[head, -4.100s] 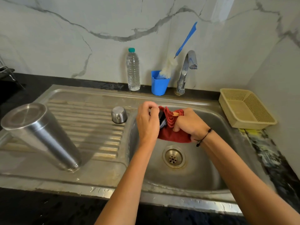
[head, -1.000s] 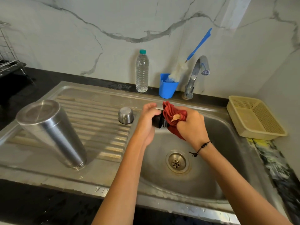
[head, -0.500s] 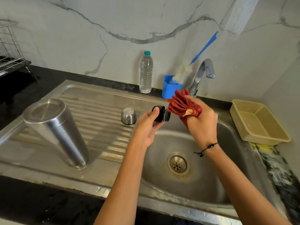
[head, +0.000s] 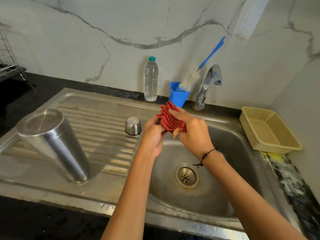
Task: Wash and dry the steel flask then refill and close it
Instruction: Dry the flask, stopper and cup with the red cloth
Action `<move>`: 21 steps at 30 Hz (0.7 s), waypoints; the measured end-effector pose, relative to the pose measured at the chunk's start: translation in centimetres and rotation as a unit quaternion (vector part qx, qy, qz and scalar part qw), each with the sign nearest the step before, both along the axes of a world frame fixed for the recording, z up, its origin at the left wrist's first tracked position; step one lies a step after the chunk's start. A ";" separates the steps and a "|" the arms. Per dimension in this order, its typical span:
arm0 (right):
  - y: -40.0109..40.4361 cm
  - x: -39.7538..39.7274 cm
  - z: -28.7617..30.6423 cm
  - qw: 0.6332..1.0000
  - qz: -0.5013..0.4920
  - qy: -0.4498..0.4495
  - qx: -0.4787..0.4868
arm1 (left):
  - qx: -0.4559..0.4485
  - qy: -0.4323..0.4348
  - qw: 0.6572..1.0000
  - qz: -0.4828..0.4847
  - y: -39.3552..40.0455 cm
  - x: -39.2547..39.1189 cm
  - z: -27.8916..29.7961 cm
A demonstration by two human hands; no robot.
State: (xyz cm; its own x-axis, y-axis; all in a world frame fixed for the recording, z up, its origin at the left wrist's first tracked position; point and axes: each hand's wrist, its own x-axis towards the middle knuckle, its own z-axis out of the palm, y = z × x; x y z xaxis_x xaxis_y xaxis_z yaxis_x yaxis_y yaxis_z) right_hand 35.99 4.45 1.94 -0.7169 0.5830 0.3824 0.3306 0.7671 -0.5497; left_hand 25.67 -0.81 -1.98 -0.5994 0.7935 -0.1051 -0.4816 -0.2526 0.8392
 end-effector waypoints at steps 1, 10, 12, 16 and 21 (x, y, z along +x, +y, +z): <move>0.3 0.0 0.2 1.000 -0.012 -0.005 -0.013 | -0.002 0.007 1.000 -0.009 0.1 0.2 0.1; 3.4 1.3 0.8 0.972 -0.065 0.036 -0.223 | -0.028 0.008 0.999 -0.026 0.8 1.5 -0.1; 3.6 1.5 1.2 0.949 -0.082 0.131 -0.275 | -0.010 -0.023 1.000 -0.005 0.9 1.4 0.0; 2.8 1.5 2.1 0.969 -0.052 0.163 -0.180 | 0.019 -0.039 0.999 0.003 0.8 1.2 0.4; -0.1 0.8 1.0 0.996 0.018 0.062 0.066 | 0.038 -0.045 0.998 0.029 0.9 1.5 1.1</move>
